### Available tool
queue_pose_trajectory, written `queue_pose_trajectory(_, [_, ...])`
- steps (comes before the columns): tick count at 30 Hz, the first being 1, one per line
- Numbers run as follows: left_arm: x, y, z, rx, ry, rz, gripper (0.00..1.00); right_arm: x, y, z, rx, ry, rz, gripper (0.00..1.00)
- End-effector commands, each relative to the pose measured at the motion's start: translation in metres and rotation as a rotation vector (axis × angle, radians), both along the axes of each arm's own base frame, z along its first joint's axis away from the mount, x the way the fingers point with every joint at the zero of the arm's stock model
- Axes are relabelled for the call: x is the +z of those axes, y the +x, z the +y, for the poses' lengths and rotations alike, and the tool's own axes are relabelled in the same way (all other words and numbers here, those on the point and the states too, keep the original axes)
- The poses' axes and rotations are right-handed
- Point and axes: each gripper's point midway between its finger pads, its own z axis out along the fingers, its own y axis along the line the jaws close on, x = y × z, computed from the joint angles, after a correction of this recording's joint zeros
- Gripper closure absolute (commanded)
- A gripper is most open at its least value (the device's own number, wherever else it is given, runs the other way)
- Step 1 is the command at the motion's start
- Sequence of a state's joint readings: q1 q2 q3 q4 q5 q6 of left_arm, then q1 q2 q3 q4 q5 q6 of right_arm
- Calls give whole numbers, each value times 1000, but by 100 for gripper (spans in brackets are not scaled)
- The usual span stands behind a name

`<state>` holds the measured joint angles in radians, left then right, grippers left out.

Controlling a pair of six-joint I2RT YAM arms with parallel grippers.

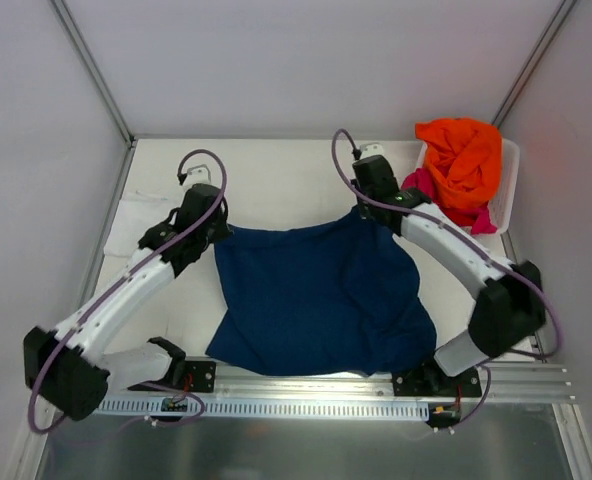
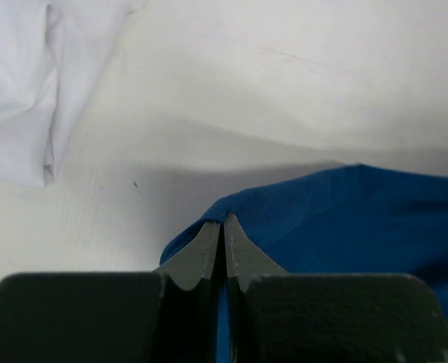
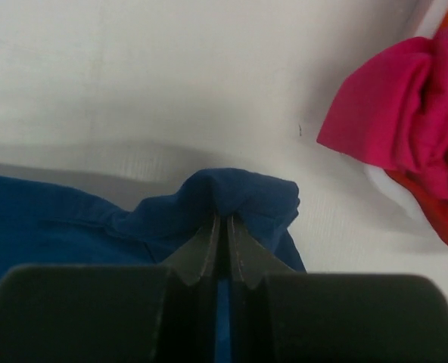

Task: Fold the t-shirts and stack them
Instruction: Flatten out the tshirt

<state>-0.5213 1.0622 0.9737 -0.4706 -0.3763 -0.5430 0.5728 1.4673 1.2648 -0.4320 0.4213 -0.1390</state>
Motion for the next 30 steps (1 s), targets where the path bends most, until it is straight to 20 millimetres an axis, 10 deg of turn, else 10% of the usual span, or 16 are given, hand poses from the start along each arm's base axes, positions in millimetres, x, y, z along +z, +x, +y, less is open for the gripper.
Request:
queue_pose_trajectory(1, [-12,67,12,127,24,-65,100,24,67,18,-49,48,-131,99])
queue_pose_trajectory(6, [-43,151,14,195,139,-43,100,36,137,30,-105,10,-193,99])
queue_pose_trajectory(8, [-67,171,16,212,197,-1,74,11,152,30,-110,-63,-128,65])
queue_pose_trajectory(9, [-58,182,20,251,222,-30,54,35,165,30,-140,-64,-176,54])
queue_pose_trajectory(10, [-63,187,23,267,242,-27,4,21,169,27,-143,-114,-145,43])
queue_pose_trajectory(13, [-43,196,32,315,282,-80,1,26,173,20,-148,-148,-166,24])
queue_pose_trajectory(14, [-33,196,33,320,284,-101,1,35,174,16,-152,-133,-188,1])
queue_pose_trajectory(20, [7,173,13,245,147,-167,1,30,154,10,-129,-71,-164,0])
queue_pose_trajectory(24, [-12,131,-27,72,47,-107,7,25,130,2,-165,-19,-140,1])
queue_pose_trajectory(25, [-12,122,-35,39,36,-101,15,19,124,-2,-175,-24,-118,1])
queue_pose_trajectory(26, [-26,105,-57,-41,18,-60,47,12,116,-6,-185,-29,-97,1])
queue_pose_trajectory(28, [-47,80,-74,-101,-3,28,80,-4,100,-10,-202,-20,-39,8])
queue_pose_trajectory(29, [-56,66,-87,-140,-7,61,100,-10,93,-9,-198,-15,-11,17])
queue_pose_trajectory(30, [-63,56,-91,-146,-14,96,100,-7,81,-10,-211,10,2,49])
